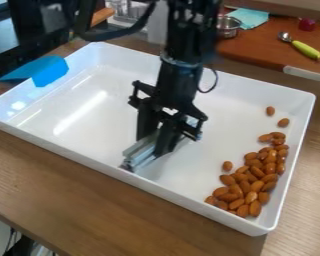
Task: Sweep into pile
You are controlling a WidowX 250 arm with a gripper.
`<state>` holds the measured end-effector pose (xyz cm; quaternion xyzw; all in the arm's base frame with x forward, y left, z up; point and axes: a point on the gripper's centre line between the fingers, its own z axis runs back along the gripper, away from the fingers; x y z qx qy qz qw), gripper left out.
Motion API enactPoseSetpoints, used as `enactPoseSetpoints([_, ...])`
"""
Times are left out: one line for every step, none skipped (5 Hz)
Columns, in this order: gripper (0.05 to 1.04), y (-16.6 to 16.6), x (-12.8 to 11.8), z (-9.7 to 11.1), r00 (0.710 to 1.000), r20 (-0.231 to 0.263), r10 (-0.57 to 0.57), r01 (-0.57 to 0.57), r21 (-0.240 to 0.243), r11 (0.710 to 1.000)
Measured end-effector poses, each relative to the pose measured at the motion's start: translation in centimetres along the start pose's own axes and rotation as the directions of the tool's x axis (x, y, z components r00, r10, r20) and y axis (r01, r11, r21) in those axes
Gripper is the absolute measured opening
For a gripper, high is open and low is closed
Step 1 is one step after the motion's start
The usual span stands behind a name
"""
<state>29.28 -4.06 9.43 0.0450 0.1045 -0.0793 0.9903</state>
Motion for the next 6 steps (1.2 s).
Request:
enactPoseSetpoints([0.380, -2.7, 0.6, -0.2, 1.000, -0.009, -0.007, 0.007, -0.022, 1.000])
enactPoseSetpoints([0.380, -3.8, 1.0, -0.6, 1.000, -0.012, 0.001, -0.001, -0.014, 1.000])
enactPoseSetpoints([0.380, -3.2, 1.5, -0.6, 1.000, 0.018, -0.005, 0.005, -0.009, 1.000])
enactPoseSetpoints([0.380, 0.5, 1.5, 1.1, 0.992, 0.122, 0.028, -0.020, -0.065, 0.998])
enactPoseSetpoints([0.380, 4.3, 0.9, 1.9, 0.986, 0.151, 0.066, -0.053, -0.091, 0.994])
enactPoseSetpoints([0.380, 5.4, 1.1, 1.7, 0.984, 0.170, 0.047, -0.036, -0.062, 0.997])
